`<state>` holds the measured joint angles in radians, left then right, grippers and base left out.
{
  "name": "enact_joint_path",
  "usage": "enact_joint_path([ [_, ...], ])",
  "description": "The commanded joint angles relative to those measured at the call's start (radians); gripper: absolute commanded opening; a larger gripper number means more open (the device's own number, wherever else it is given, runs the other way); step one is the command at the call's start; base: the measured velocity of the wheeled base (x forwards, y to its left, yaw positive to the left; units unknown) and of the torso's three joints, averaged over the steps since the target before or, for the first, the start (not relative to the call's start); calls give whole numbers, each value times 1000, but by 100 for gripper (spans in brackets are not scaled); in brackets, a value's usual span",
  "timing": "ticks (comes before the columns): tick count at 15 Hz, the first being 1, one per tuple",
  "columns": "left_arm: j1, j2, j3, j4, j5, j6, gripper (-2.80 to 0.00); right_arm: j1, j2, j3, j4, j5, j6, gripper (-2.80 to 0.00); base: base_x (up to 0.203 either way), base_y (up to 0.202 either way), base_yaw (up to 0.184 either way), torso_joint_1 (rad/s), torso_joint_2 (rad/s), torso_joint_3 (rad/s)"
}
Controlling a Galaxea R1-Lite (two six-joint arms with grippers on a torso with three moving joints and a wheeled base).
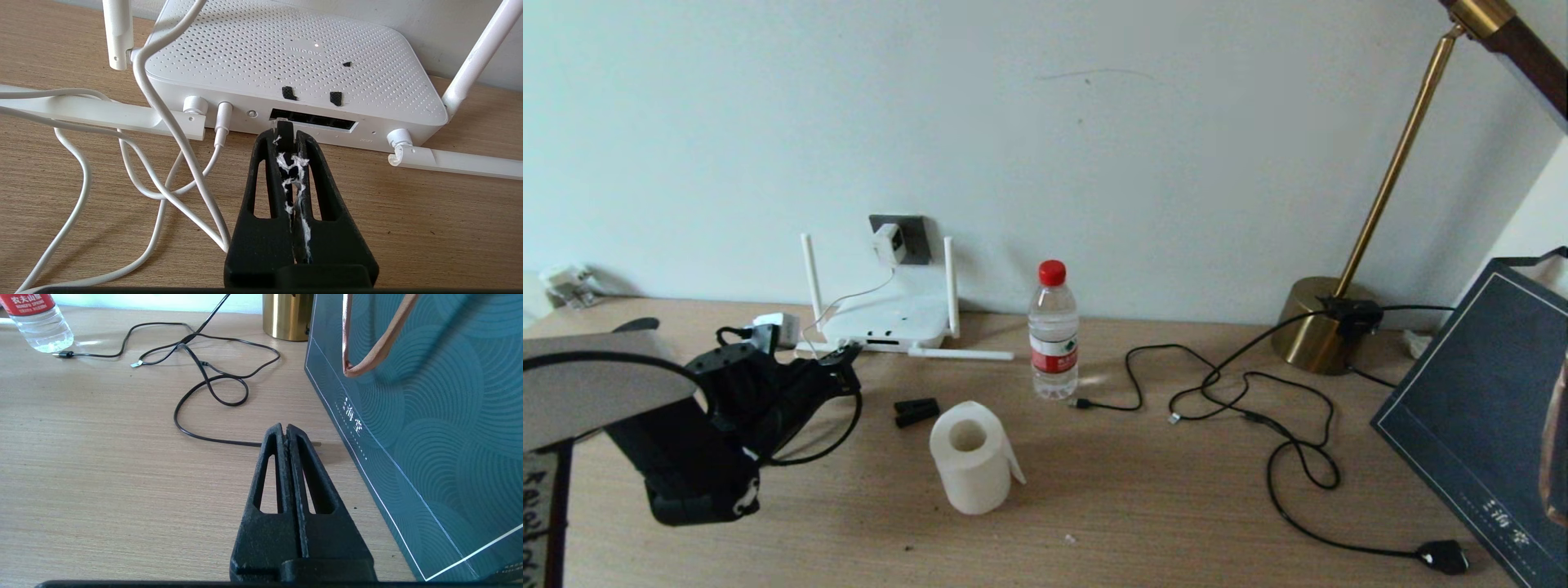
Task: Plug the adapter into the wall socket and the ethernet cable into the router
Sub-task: Plug cable into router interface
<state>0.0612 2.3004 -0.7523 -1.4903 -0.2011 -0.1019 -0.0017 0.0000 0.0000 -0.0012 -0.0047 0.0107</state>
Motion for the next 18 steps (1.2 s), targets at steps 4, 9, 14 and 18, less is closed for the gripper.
enact_joint_path([
  [4,-9,3,-2,-8,-1,-1,-280,0,2,0,0,0,0,-280,0,0,0,0,0,0],
  [9,-8,9,-10,-8,-1,-1,-280,0,2,0,0,0,0,-280,0,0,0,0,0,0],
  [14,-9,10,-22,-7,-1,-1,-280,0,2,0,0,0,0,-280,0,0,0,0,0,0],
  [18,-9,10,-24,-7,-1,-1,-280,0,2,0,0,0,0,-280,0,0,0,0,0,0],
])
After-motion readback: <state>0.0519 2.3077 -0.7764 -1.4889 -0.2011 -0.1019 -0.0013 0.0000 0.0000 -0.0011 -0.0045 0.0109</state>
